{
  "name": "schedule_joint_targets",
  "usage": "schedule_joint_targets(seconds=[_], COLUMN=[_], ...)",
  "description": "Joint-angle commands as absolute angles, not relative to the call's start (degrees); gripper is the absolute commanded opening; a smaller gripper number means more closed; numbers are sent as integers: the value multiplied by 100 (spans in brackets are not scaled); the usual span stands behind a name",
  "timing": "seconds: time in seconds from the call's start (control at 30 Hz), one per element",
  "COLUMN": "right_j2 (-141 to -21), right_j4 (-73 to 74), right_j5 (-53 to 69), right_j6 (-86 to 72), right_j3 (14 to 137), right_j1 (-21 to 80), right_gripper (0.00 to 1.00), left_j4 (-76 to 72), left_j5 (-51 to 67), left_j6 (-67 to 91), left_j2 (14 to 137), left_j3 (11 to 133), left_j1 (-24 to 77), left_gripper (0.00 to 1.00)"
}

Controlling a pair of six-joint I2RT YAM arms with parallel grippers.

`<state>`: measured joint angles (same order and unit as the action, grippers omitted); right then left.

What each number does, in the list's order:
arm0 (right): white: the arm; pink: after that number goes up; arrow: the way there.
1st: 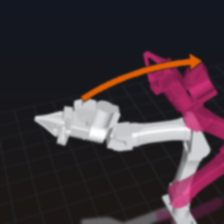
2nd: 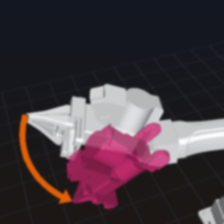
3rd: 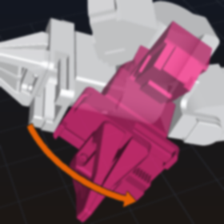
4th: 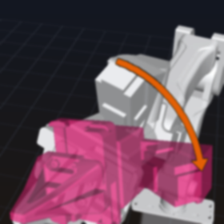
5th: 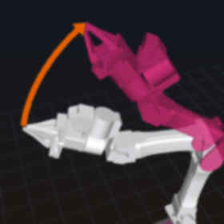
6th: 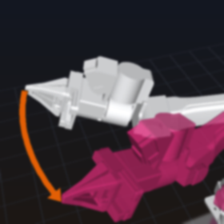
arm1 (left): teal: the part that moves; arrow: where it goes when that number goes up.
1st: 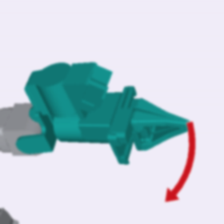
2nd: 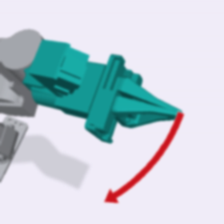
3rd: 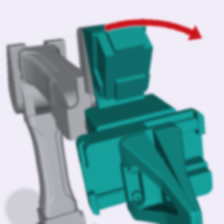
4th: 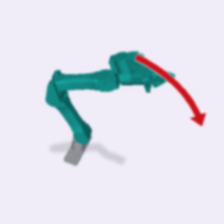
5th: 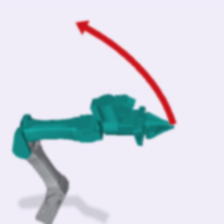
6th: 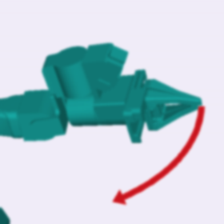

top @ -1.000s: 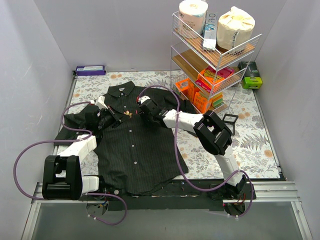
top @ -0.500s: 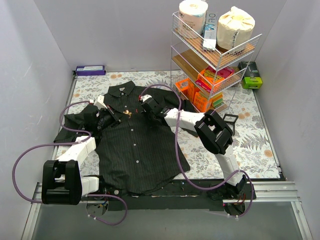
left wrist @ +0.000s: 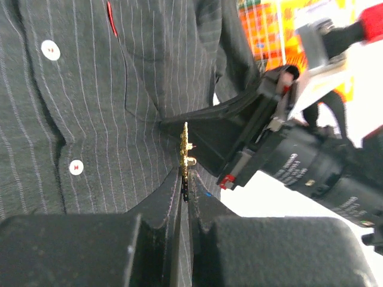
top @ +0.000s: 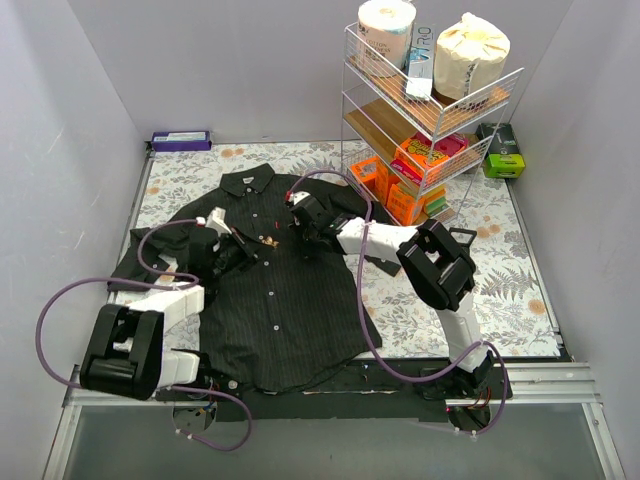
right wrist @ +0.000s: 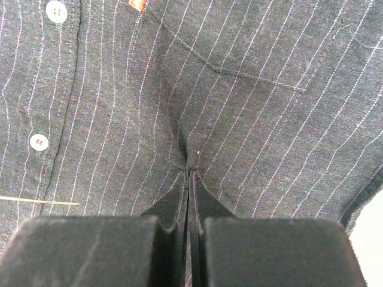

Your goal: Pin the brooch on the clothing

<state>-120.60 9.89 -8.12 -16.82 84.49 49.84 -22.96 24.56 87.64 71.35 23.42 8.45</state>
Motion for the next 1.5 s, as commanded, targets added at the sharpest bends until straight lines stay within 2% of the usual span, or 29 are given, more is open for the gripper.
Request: schedule_joint_targets(seconds=[0.0, 0.37, 0.9, 1.47], right_j2=[-11646, -11435, -11373, -11364], right_j4=[1020, 756, 580, 615], right_j5=[-607, -510, -387, -431], right_j6=[-1810, -1934, -2048, -2065], right_j3=[8288, 8086, 7998, 7989], right_j1=[4966, 4957, 4966, 4940], right_gripper=[1, 1, 1, 1], left_j4=[-3207, -4060, -4834, -4860], left_j5=[1855, 1266, 1327, 1169], left_j6=[9202, 9457, 9861, 9958], left_j2=[7672, 8622, 9219, 9079], left_j3=[2285, 2206, 2004, 1749], left_j1=[1230, 1529, 1600, 1600], left_gripper=[0, 0, 0, 0])
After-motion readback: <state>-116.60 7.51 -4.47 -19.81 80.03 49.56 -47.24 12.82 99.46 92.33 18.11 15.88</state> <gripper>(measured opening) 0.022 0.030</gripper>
